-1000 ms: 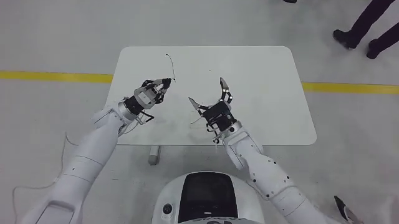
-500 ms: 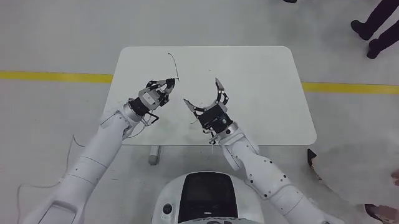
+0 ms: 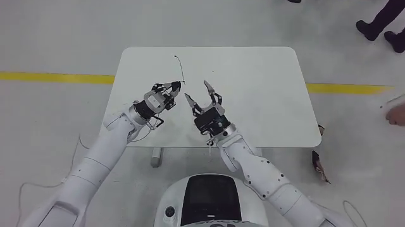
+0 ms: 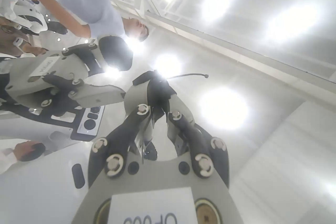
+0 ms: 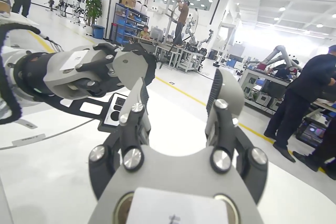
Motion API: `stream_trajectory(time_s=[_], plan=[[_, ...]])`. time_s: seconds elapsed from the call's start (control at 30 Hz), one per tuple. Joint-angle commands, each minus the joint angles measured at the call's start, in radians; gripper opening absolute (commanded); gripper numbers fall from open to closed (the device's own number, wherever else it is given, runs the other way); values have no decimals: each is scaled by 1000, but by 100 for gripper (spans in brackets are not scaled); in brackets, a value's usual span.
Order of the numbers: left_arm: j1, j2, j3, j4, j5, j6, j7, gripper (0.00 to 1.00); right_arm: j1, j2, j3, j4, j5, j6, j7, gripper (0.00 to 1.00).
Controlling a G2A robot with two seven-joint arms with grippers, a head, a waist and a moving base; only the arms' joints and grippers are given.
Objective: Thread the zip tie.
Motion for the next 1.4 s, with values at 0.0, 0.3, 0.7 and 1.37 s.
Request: stream_trajectory(time_s=[0.0, 0.3, 0.7, 1.37], plan=[[0, 0, 0, 0, 0, 0, 0, 0, 7, -2, -9, 8, 0, 6, 0, 38], [0, 0, 0, 0, 0, 0, 0, 0, 29, -12, -35, 28, 0, 15, 0, 31], [0, 0, 0, 0, 0, 0, 0, 0, 62, -32, -56, 56, 0, 22, -6, 23], [0, 0, 0, 0, 0, 0, 0, 0, 80, -50, -65, 79, 0, 39, -6, 13]])
